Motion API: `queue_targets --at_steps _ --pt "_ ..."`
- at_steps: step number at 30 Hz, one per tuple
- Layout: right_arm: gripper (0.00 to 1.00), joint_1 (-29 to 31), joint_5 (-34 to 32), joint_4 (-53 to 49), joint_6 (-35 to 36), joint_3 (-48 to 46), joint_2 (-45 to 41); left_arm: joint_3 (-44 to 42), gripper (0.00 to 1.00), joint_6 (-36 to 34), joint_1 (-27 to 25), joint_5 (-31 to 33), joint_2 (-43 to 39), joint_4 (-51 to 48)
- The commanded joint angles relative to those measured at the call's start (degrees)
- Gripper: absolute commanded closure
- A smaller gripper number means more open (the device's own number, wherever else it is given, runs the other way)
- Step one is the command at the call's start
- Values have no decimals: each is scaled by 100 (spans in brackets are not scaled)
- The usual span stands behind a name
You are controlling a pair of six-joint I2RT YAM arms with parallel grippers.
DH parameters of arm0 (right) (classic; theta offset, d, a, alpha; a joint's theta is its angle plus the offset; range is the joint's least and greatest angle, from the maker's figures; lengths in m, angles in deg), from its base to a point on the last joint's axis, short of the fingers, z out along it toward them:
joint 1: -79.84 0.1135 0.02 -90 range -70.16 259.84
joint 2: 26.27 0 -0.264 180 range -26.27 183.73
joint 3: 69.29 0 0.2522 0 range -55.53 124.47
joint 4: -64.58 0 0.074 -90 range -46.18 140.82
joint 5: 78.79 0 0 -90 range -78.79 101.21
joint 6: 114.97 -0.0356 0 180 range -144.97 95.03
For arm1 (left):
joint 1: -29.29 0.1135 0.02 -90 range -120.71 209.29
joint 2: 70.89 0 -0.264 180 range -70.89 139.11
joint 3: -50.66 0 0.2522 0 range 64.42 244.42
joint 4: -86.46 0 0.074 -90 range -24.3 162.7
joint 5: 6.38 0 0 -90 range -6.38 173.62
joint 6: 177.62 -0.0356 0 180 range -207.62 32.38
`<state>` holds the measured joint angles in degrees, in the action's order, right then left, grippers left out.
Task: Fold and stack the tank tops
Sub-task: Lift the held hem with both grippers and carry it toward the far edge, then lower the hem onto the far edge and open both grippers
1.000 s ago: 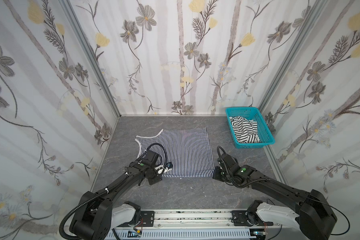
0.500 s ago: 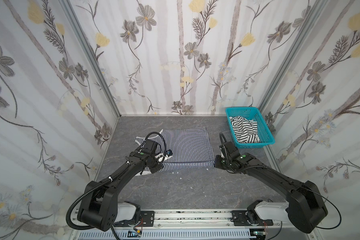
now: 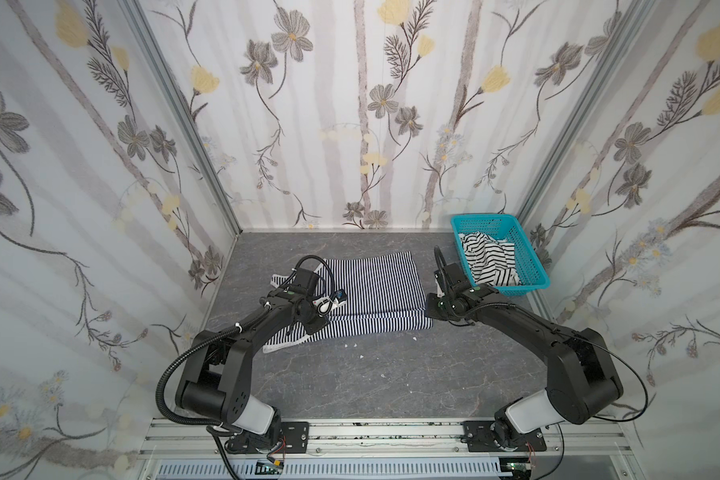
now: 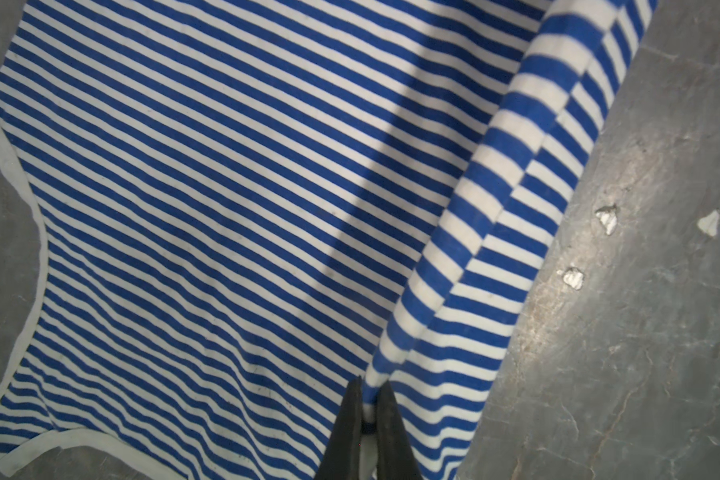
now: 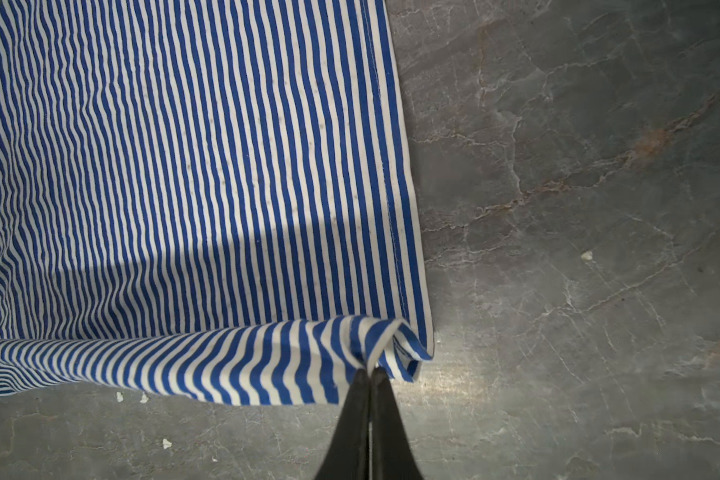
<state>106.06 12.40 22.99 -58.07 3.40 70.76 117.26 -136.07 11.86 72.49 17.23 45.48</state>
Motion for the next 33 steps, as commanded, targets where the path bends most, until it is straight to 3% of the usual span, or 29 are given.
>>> queue_targets --at_steps 1,13,17,24,29,33 --pt "100 -48 -84 138 213 147 206 118 89 -8 14 110 224 84" --pt "96 -233 -49 322 324 466 867 494 77 167 12 331 842 268" --pt "89 -264 -7 332 335 646 979 567 74 217 14 445 994 302" --pt "67 -312 -181 297 309 881 1035 754 65 620 23 637 1019 606" --pt "61 -173 -254 390 241 724 624 639 57 889 36 845 623 789" --pt "61 134 -180 367 184 644 645 88 40 819 46 880 -37 754"
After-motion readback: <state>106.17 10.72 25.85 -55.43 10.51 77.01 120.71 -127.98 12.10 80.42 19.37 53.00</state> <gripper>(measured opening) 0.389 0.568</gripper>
